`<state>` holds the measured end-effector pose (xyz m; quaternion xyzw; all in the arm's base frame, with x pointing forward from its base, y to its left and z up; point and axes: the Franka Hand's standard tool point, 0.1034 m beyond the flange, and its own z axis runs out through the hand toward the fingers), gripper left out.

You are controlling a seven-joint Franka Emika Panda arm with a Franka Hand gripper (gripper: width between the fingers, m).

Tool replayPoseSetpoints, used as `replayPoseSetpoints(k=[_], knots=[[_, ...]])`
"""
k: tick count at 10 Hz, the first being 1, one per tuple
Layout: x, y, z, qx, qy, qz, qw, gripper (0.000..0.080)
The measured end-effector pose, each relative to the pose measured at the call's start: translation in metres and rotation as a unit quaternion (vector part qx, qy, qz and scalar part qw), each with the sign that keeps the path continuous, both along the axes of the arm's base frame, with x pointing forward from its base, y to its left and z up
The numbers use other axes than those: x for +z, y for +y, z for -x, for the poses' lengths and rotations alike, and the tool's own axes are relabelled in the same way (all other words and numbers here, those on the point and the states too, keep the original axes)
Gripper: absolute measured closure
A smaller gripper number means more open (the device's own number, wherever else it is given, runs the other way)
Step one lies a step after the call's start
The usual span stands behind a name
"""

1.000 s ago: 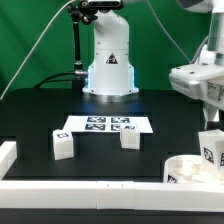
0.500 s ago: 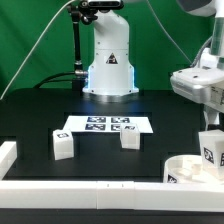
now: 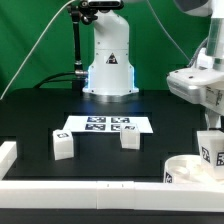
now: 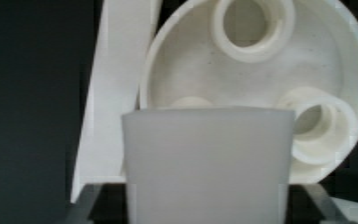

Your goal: Assemble stool

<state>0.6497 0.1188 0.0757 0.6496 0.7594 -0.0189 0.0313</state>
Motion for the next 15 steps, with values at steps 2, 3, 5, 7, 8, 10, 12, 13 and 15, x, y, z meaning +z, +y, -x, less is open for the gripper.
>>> replayPoseSetpoints(k=[2,3,5,7,8,10,12,13,15], knots=[[0.000,-0.002,0.000,-0.078,-0.003,-0.003,0.997,0.0459],[-0.001,-0.003,0.002,-0.150,-0.001,-0.003,0.989,0.0459],[-0.001,-0.004,0.008,-0.273,0.008,0.003,0.962,0.0459],[-0.001,-0.004,0.013,-0.400,0.026,0.013,0.916,0.0459],[-0.001,-0.004,0.013,-0.411,0.024,0.013,0.911,0.0459],[-0.001,-0.003,0.013,-0.474,0.018,0.015,0.880,0.0459],[-0.001,-0.003,0.013,-0.535,0.012,0.017,0.845,0.0459],[-0.002,-0.004,0.013,-0.567,0.008,0.017,0.823,0.0459],[-0.003,-0.010,0.011,-0.644,0.007,-0.001,0.765,0.0459]])
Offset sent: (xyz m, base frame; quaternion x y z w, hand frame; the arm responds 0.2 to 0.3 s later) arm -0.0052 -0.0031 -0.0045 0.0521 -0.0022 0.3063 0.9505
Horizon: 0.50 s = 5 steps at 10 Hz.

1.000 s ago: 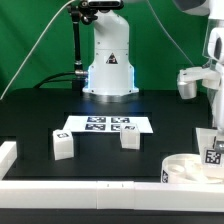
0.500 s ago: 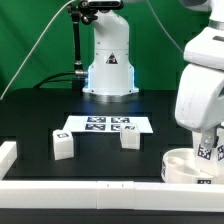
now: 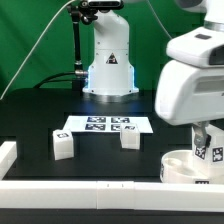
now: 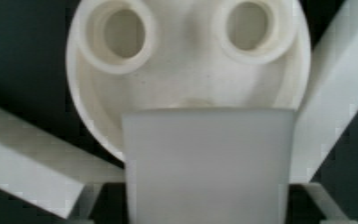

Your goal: Assemble stool

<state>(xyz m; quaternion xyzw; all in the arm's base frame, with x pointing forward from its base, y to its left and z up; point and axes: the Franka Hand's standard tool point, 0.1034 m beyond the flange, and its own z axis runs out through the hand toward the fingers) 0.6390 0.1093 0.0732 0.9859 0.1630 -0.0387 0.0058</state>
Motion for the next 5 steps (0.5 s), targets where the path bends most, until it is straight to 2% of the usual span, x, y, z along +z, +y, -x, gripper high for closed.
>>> replayPoseSetpoints(k=[2,5], knots=[[-0.0006,-0.0027,-0.0005,-0.119,-0.002,-0.018,0.993,0.0459],[-0.0008,-0.0015,-0.0002,-0.278,0.003,-0.031,0.960,0.0459]])
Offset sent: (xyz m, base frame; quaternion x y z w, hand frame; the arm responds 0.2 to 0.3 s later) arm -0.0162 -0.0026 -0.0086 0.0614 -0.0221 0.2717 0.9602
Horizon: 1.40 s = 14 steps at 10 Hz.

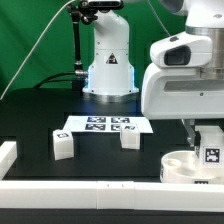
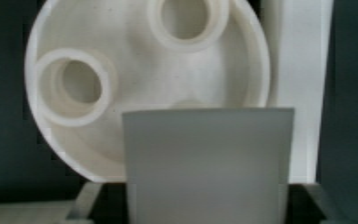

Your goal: Assemble stool

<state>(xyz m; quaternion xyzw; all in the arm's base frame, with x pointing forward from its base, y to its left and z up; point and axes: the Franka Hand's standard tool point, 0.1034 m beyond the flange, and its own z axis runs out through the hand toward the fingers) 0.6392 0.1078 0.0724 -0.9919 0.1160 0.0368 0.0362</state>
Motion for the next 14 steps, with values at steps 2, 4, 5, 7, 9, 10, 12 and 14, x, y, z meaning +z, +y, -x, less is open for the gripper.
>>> replayPoseSetpoints(k=[2,4,5,7,9,10,12,14], knots=[[-0.0001,0.0013,-0.0001,-0.065,0.004,0.004,0.998,0.0459],[-0.0001,0.0025,0.0000,-0.124,0.009,0.007,0.992,0.0459],[-0.0001,0.0031,0.0000,-0.158,0.012,0.009,0.987,0.0459],[0.0002,0.0036,-0.0014,-0.213,0.013,0.008,0.977,0.0459],[0.0000,0.0011,-0.0049,-0.330,0.004,-0.008,0.944,0.0459],[0.0001,-0.0018,-0.0063,-0.400,0.000,-0.024,0.916,0.0459],[-0.0006,0.0002,-0.0062,-0.503,0.001,-0.046,0.863,0.0459],[-0.0008,0.0056,-0.0078,-0.585,0.012,-0.063,0.808,0.0459]])
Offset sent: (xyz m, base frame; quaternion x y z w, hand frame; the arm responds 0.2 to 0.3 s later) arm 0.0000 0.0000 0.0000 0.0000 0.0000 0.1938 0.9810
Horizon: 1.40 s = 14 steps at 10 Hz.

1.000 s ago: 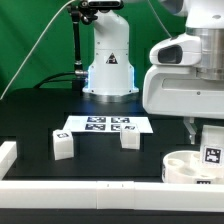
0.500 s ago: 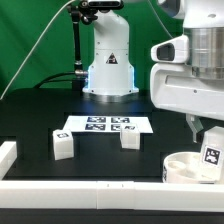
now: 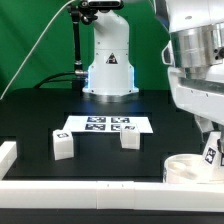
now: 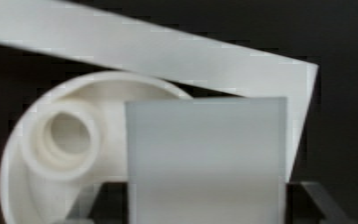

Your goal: Assemble stool

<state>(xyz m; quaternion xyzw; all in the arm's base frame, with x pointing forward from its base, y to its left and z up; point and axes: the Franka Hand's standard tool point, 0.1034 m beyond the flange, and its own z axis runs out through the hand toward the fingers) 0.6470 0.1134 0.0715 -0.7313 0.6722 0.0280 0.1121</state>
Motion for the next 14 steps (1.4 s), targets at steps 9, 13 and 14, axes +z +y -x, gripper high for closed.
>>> replayPoseSetpoints(k=[9,13,14], knots=[[0.029,0.018,-0.009,0.056,-0.004,-0.022,0.998,0.0153],[0.024,0.018,-0.007,0.230,-0.038,-0.001,0.973,0.0150],[0.025,0.018,-0.006,0.298,-0.047,0.010,0.953,0.0150]])
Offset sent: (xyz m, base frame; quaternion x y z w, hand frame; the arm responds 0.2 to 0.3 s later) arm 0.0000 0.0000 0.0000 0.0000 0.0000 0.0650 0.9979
